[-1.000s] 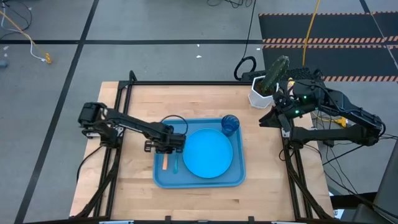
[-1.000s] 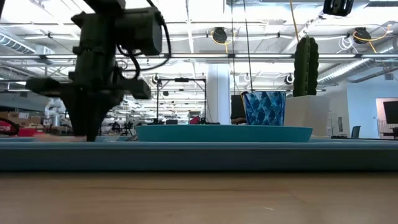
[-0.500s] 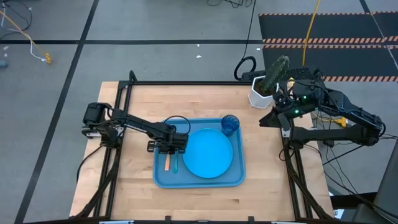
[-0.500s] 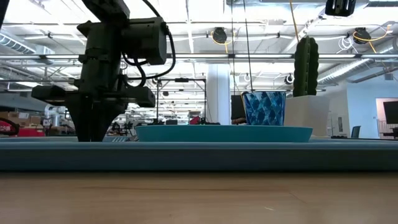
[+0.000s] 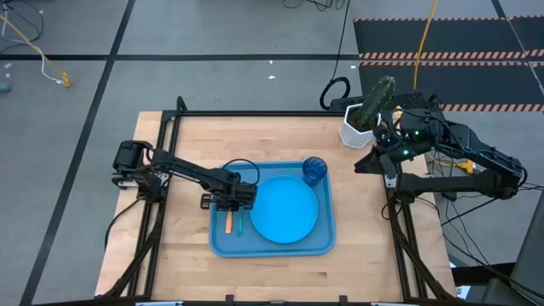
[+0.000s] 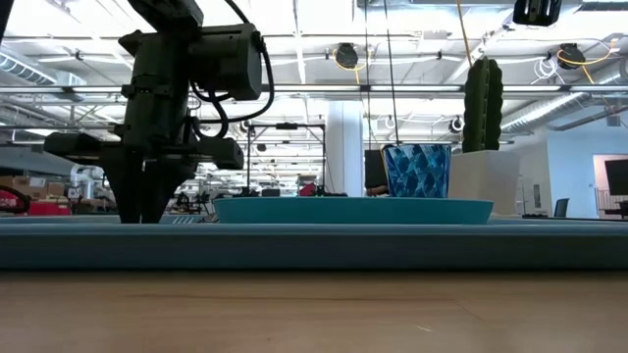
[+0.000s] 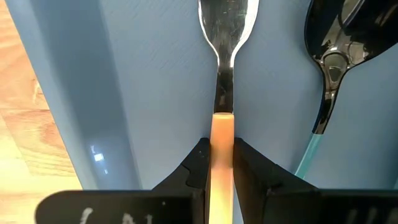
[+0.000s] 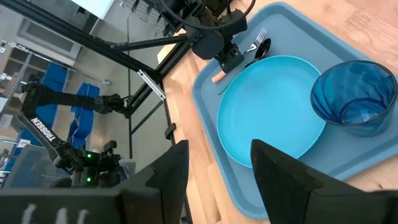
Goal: Pick and place plate/cup/fork/spoon on tray
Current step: Put the orange fork on the blue tray
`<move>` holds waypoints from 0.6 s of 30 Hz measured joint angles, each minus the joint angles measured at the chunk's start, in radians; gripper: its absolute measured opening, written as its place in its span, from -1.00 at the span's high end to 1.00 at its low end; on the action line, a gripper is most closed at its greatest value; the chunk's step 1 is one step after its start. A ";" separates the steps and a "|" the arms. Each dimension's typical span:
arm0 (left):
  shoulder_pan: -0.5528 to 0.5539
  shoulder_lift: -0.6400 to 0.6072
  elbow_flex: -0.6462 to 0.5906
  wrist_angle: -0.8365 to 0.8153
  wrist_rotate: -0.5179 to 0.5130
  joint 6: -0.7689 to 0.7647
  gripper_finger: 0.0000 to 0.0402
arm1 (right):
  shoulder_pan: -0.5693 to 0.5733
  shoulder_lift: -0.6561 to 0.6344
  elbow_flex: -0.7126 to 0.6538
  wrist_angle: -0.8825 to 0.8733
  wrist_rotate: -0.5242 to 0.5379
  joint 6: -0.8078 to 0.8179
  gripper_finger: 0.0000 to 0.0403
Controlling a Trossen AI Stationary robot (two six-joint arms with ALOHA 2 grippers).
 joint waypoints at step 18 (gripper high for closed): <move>0.004 0.001 -0.001 -0.005 0.011 0.024 0.26 | 0.000 0.000 0.000 0.000 -0.005 -0.003 0.17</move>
